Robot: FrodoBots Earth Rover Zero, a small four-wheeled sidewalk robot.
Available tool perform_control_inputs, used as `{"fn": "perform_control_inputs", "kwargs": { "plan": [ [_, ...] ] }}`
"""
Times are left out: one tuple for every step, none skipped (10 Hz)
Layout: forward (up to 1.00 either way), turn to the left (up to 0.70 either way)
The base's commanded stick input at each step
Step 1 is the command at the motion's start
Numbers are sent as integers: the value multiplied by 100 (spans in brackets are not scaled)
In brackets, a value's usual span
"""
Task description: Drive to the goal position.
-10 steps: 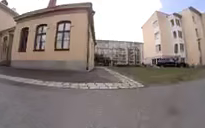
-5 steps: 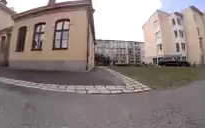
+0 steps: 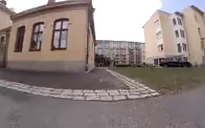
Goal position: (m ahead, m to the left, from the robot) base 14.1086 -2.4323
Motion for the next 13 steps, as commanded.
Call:
{"fn": "perform_control_inputs", "kwargs": {
  "plan": [
    [70, -2],
    [70, -24],
    [70, -28],
    [70, -17],
    [70, -3],
    [70, 0],
    [70, 0],
    [70, 0],
    [70, 0],
    [70, 0],
    [70, 0],
    [70, 0],
    [70, -9]
  ]
}}
